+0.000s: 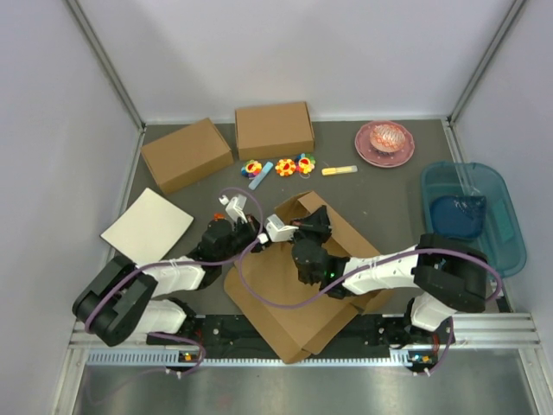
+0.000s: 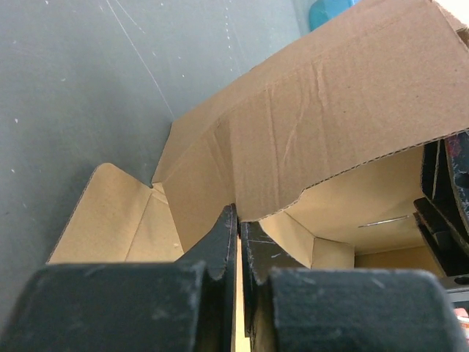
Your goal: Fold the paper box
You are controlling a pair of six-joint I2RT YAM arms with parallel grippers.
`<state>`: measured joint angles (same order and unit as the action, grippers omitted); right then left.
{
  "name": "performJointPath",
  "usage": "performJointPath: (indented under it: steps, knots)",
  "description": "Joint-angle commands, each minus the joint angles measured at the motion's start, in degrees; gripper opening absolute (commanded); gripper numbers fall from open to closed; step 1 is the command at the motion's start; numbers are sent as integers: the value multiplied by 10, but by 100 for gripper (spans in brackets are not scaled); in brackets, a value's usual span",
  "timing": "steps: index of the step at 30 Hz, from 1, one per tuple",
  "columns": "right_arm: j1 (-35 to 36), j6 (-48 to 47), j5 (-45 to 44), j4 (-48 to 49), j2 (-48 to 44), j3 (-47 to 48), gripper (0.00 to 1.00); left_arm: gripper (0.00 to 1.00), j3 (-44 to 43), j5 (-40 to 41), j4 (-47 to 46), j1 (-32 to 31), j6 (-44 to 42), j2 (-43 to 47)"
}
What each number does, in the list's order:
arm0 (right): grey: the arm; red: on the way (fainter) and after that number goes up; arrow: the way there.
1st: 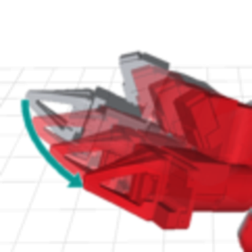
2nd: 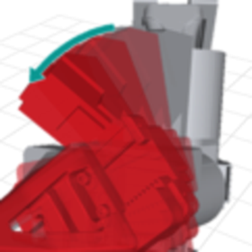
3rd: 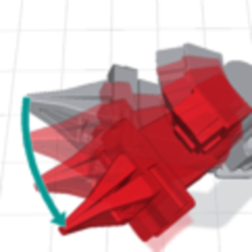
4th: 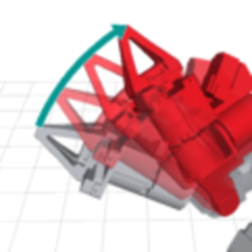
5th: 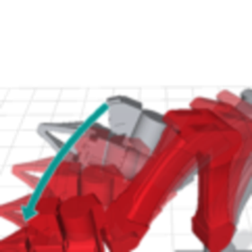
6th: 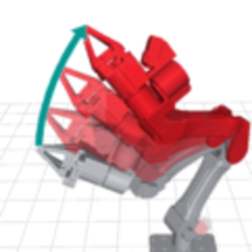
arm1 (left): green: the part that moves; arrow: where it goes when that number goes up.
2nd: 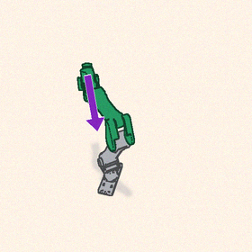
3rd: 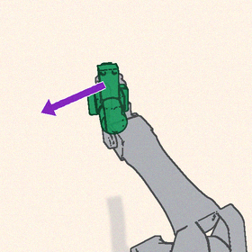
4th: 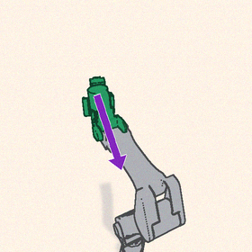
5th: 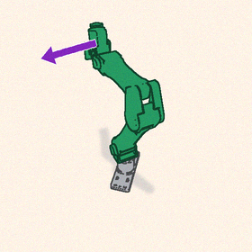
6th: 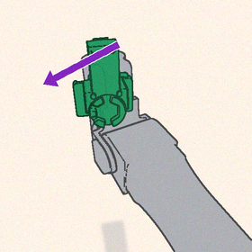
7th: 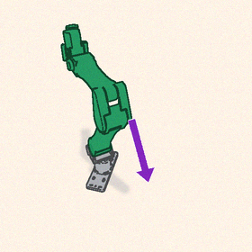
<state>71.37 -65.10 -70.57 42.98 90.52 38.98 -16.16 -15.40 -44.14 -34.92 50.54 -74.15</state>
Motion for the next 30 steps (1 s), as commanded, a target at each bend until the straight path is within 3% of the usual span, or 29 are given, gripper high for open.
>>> performJointPath:
  steps: [1,6,10,14,20,26,30]
  knots:
    - [6,27,64,23,12,-3,0,0,1,-74,-78,-23,11,-20]
    - [6,29,59,19,9,-7,0,2,10,-114,-111,-25,8,-74]
    - [6,34,55,14,4,-11,0,7,-16,-124,-51,-39,-27,-93]
    - [7,39,54,10,-2,-13,0,28,-6,-83,-17,-47,-62,-70]
    - [10,44,49,6,-5,-18,0,43,-12,-12,94,-47,-139,27]
    - [11,46,46,4,-10,-20,0,44,-29,24,237,-47,-199,136]
    - [11,52,46,-1,-13,-22,0,42,-16,76,332,-46,-194,272]
